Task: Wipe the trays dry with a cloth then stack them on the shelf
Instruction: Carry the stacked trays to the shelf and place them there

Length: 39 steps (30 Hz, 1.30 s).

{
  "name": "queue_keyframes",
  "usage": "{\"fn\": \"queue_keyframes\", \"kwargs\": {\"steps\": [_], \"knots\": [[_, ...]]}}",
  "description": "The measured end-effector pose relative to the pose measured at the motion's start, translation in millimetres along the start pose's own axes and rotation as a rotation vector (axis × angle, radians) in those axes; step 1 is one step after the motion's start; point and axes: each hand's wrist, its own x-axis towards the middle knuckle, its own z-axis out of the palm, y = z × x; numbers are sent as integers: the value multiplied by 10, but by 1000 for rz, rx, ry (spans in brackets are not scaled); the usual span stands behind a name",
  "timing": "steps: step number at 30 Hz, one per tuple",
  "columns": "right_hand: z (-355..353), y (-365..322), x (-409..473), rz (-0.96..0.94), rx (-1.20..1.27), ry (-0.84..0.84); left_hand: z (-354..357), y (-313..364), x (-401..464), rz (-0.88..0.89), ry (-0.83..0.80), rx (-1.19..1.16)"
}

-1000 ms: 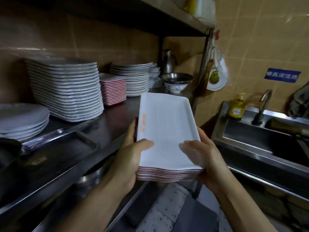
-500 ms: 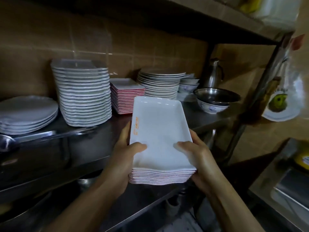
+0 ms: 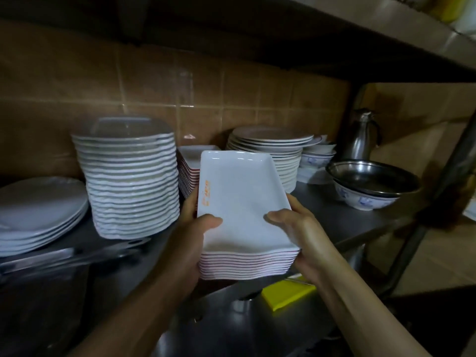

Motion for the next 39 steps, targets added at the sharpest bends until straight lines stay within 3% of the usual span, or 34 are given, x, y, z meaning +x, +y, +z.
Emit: {"fn": "queue_keyframes", "kwargs": {"steps": [10,19,39], "knots": [[5,-325,1028,6,-25,-76,178,329,816,77,71,-64],[-138,-522,1738,90,31,-249,445,343,1249,120,256,-34],[-216,-488,2015,221,83,-339,455,362,1459,28,337,-43]]}}
